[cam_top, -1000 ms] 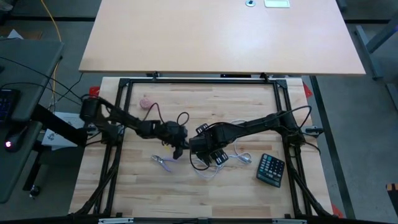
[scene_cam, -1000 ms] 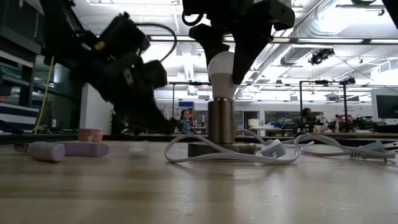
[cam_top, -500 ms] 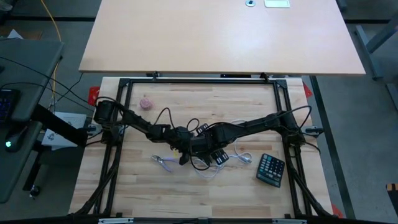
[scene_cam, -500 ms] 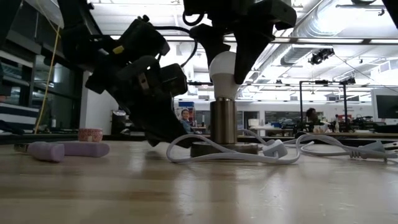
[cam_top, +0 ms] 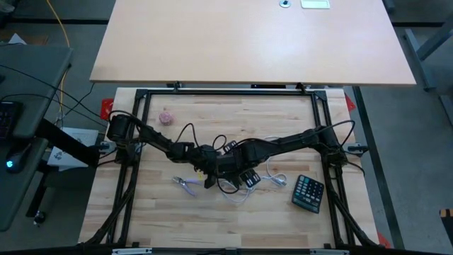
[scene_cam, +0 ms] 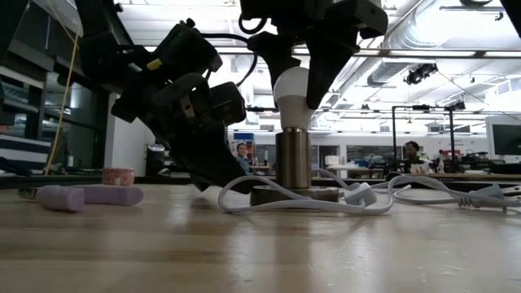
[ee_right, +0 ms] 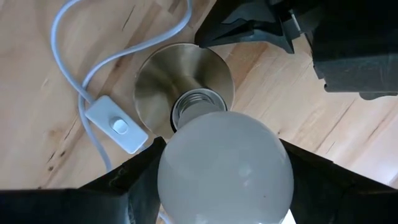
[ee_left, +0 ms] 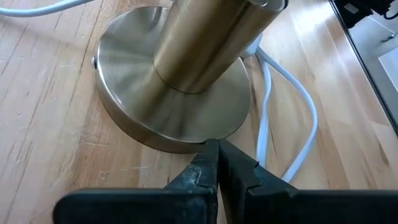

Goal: Screw lightbulb
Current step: Insert the lightbulb into the lamp

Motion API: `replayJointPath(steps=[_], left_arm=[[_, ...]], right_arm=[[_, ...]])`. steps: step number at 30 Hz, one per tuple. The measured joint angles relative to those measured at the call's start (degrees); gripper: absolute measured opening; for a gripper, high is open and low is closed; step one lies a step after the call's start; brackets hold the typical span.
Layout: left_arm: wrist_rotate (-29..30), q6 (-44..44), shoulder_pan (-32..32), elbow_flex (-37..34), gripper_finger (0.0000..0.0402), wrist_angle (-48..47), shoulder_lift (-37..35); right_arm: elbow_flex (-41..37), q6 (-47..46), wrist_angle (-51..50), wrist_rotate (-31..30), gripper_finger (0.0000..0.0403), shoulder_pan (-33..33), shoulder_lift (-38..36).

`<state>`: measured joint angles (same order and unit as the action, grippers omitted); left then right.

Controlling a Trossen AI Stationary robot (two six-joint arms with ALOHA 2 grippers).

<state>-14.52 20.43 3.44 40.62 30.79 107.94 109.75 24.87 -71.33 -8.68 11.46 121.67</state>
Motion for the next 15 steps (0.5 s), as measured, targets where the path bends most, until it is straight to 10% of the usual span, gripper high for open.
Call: replayJointPath(steps=[15], left_arm=[[0.3, 0.4, 0.0, 0.0, 0.0, 0.0, 0.0]], right_arm=[[0.0, -14.0, -0.6, 1.9, 0.0261, 0.0, 0.0]])
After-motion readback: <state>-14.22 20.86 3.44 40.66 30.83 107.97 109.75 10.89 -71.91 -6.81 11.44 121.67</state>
